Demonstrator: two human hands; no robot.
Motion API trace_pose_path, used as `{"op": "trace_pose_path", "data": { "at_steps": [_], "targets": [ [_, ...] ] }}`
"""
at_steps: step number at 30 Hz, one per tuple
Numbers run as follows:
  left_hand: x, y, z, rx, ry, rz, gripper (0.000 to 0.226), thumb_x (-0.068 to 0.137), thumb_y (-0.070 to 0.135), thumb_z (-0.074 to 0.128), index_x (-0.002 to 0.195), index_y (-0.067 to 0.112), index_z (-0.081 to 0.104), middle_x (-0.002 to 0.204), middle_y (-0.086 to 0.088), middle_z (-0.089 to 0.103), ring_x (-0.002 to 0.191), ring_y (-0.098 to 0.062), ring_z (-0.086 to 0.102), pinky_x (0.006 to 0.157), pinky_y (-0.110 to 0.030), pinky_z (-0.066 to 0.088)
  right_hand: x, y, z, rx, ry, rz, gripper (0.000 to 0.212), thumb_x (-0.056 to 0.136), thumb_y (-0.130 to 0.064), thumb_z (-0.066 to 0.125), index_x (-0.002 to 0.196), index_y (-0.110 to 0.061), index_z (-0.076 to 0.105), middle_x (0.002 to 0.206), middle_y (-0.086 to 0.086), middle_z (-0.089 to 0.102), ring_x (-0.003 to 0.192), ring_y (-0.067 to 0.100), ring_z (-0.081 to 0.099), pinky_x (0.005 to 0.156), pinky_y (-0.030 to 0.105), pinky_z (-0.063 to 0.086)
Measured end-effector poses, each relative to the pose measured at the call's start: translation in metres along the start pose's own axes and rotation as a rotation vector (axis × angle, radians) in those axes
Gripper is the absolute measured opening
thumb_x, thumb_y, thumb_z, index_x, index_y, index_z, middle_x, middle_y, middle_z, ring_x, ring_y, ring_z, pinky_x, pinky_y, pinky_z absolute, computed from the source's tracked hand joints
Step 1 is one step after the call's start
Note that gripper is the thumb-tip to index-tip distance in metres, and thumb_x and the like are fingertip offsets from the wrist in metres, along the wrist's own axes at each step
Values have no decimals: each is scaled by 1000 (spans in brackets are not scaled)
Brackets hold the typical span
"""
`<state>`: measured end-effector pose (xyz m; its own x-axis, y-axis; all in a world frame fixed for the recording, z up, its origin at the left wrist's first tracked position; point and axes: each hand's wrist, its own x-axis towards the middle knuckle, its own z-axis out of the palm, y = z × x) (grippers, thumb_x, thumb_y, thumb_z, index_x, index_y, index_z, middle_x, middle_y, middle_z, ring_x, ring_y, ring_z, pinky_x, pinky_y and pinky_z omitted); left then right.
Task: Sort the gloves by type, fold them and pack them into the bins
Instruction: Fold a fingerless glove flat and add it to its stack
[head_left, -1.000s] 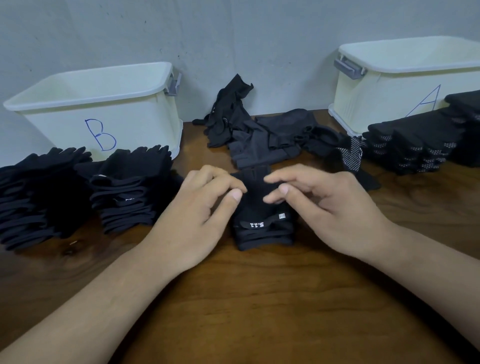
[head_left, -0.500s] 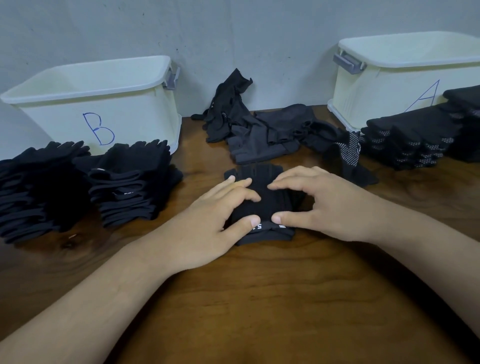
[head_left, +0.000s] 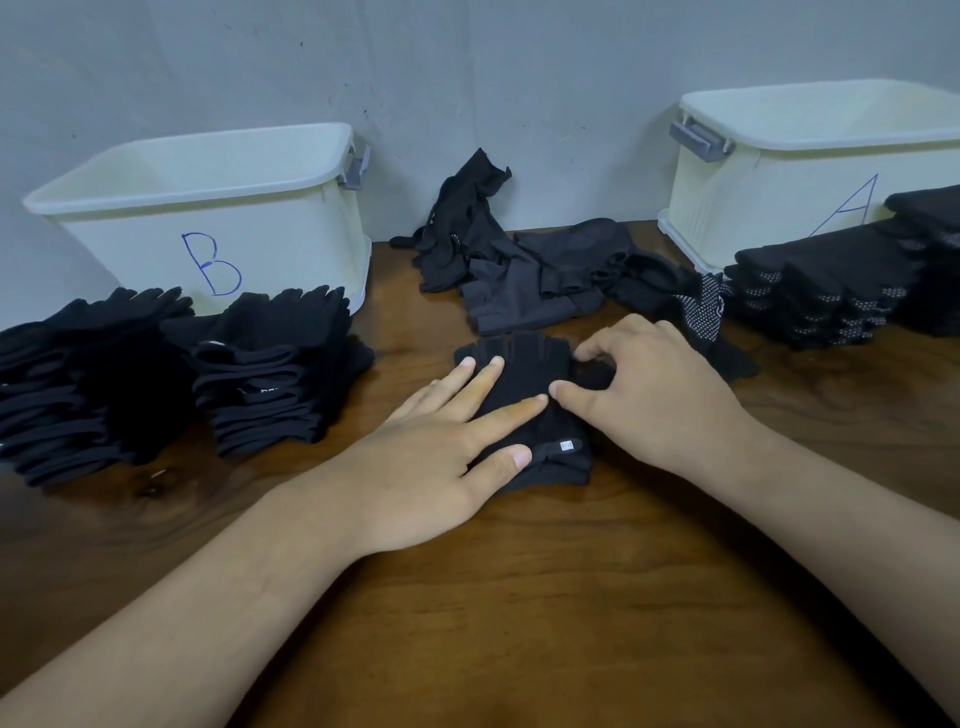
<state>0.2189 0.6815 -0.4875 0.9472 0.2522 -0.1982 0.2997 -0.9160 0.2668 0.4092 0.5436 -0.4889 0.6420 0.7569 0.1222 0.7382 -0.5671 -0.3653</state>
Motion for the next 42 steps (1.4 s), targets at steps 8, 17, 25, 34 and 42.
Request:
{"op": "trace_pose_path", "data": {
  "at_steps": [8,17,25,34,42],
  "targets": [
    [1,1,2,9,16,13,57,107,68,16,158,64,-9,170,23,-27,152,2,-35,128,-31,-14,6,-2,1,392,-74,58,13,86,-45,73,86,-34,66,99,-14,65,97,6,62,90,41,51],
    [-3,0,-1,-466,330,-101,114,84,71,74,148,74,-20,175,22,3,163,-7,-1,132,-44,14,-1,-3,-3,926,-12,-17,13,99,-18,72,99,-17,60,107,6,69,101,41,71,87,68,59],
    [-1,3,-4,-957,395,160,79,100,10,71,161,44,35,154,32,50,145,3,46,115,-18,40,-2,-5,-3,1346,-65,-11,30,102,-6,68,130,-7,56,118,13,65,105,33,72,94,76,50],
    [-4,3,-7,-1058,484,185,78,98,-8,65,162,29,40,160,14,51,150,-8,45,125,-36,36,-10,-8,-8,1441,-94,-203,36,96,-5,71,125,-21,58,126,-6,69,113,36,67,103,63,55],
    [-7,2,-9,-1036,513,203,83,100,-8,62,166,29,29,168,14,39,156,-8,33,130,-45,24,-15,-5,-12,1304,-228,-239,48,90,2,77,129,-23,63,65,12,63,67,19,62,73,32,56]
  ]
}}
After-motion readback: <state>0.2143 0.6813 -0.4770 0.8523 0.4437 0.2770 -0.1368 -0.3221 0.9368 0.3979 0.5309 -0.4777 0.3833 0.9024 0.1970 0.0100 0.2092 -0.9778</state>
